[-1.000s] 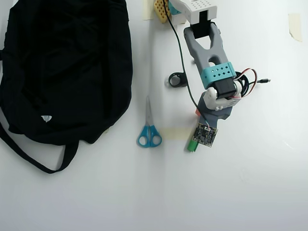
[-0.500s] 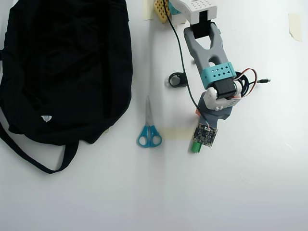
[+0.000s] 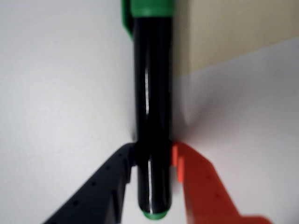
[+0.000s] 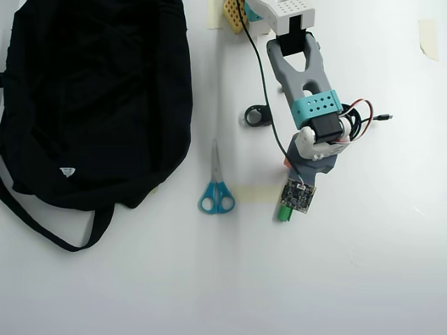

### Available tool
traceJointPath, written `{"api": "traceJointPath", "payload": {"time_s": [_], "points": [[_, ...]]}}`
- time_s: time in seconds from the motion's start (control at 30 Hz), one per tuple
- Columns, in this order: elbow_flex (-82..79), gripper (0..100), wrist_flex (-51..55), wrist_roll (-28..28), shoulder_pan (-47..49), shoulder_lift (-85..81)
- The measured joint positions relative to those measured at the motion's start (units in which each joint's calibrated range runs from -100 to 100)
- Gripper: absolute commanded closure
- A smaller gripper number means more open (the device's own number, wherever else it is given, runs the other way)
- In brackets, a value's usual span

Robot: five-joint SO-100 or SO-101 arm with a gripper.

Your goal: Put the green marker into the black bag

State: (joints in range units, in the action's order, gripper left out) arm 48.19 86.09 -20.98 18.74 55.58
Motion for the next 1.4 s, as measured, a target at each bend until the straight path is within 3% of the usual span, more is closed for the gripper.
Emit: {"api": "traceJointPath", "payload": {"time_s": [0.93, 1.4], "points": [[-0.86, 98, 0.00, 1.66, 0.00, -2.74], [-26.57, 98, -1.03, 3.81, -1.10, -25.90]]}}
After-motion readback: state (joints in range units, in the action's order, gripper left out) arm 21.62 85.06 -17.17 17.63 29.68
